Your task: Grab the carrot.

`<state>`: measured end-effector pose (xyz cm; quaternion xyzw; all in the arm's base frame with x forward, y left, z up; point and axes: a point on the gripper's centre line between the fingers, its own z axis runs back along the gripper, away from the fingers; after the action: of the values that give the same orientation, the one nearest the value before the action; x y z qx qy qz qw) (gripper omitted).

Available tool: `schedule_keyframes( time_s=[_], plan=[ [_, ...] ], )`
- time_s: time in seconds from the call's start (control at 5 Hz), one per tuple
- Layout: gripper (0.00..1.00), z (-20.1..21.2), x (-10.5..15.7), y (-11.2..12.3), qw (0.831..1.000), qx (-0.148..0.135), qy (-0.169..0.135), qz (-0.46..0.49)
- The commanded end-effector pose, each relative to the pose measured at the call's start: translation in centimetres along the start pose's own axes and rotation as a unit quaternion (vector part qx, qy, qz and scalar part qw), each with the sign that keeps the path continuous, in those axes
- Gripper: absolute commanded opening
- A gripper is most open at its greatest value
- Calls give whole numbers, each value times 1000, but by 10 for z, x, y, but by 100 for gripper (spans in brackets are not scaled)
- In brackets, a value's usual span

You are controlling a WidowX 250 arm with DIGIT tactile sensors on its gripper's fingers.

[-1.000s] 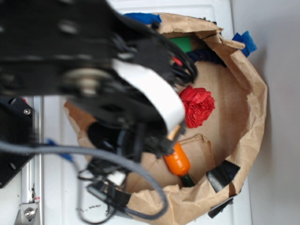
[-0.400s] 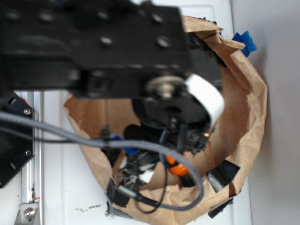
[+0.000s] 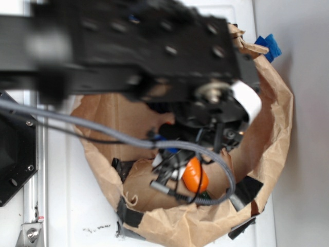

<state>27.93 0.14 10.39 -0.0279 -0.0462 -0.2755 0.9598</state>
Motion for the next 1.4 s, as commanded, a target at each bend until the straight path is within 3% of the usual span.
schedule_keyframes(
  time_s=[0.0,0.2,0.4,1.2],
  plan=[
    [100,-24,3,-40,991,-8,-13,-135],
    [100,-18,7,-61,985,-9,-23,-171],
    [100,-14,11,-68,984,0,-28,-173],
    [100,-45,16,-41,989,24,-10,-147]
  ],
)
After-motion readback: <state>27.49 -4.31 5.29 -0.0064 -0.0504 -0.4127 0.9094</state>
